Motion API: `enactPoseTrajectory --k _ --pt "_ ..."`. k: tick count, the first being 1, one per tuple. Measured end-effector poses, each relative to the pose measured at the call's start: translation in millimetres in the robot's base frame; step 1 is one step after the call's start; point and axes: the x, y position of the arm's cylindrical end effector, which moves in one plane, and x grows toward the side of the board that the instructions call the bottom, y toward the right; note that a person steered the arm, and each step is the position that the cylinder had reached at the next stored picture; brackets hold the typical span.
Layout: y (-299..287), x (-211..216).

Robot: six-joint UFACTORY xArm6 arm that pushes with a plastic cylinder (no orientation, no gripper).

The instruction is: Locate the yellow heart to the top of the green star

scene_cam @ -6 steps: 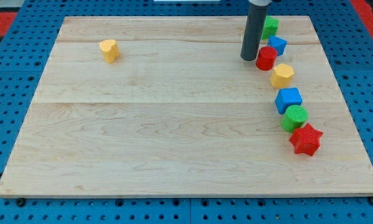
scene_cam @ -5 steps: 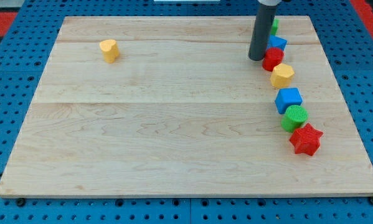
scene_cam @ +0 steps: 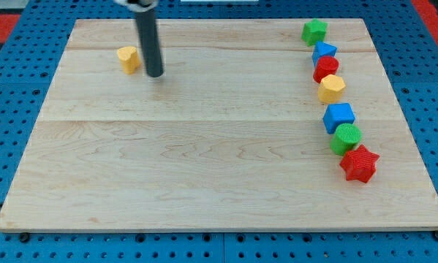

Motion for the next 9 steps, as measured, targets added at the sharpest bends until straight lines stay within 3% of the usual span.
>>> enactPoseTrajectory --k 1,2,3,5,6,7,9 --pt "-77 -6" --pt "-77 -33" --pt "-44 -58" --pt "-30 -19" --pt "16 -22" --pt "58 -48" --pt "77 -109"
